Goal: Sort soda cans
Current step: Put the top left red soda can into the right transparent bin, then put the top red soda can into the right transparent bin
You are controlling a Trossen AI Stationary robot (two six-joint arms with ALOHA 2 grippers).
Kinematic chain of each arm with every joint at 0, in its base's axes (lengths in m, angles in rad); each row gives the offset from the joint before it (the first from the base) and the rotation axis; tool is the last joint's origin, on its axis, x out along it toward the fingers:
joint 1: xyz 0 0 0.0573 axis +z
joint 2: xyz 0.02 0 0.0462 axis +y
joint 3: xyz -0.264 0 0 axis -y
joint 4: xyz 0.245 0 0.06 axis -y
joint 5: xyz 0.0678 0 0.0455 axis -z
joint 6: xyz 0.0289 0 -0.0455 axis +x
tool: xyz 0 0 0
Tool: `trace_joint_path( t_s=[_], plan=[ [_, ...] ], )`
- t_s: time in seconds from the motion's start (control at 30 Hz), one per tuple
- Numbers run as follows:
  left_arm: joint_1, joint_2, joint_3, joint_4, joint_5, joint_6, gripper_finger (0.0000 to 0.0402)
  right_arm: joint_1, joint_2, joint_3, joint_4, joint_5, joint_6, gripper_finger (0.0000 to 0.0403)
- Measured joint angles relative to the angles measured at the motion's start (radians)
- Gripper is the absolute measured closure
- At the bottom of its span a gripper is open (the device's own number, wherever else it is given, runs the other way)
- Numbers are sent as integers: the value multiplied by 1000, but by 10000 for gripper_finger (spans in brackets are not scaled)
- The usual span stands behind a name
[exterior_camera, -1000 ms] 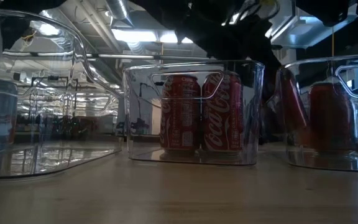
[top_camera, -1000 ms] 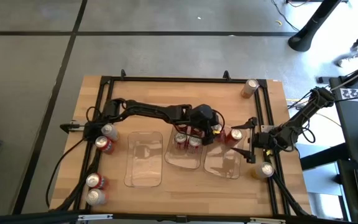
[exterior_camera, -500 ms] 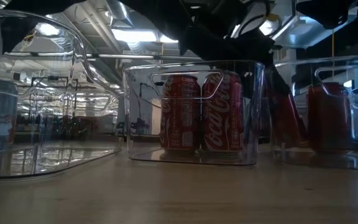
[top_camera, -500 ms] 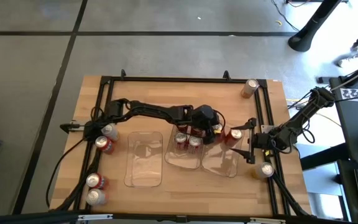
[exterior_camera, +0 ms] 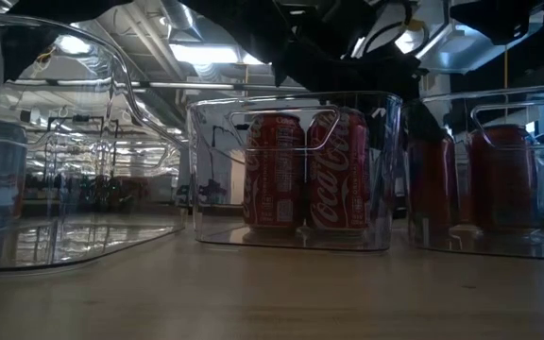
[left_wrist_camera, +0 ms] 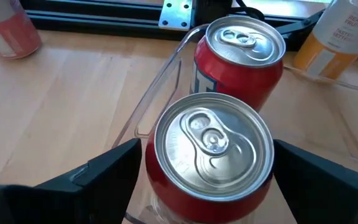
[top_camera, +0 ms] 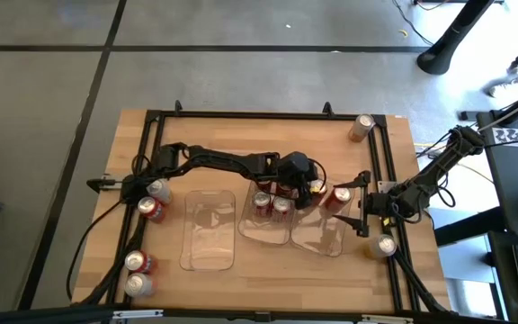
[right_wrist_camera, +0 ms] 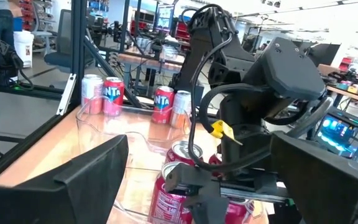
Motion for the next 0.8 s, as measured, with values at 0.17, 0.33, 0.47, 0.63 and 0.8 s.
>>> trace_joint_path(
  t_s=[0.17,0.33,0.47,0.63,0.8],
  plan=[
    [1,-36,-1,-38,-2,-1,60,0,0,0,-1,0,4,13],
    [1,-102,5,-114,-4,11,59,0,0,0,-16,0,23,13],
    [-7,-163,5,-220,-7,11,59,0,0,0,-23,-1,32,13],
    [-24,-270,5,-403,-48,-6,59,0,0,0,-58,-3,75,13],
    [-36,-399,5,-647,-97,-97,59,0,0,0,-98,-49,99,13]
  ],
)
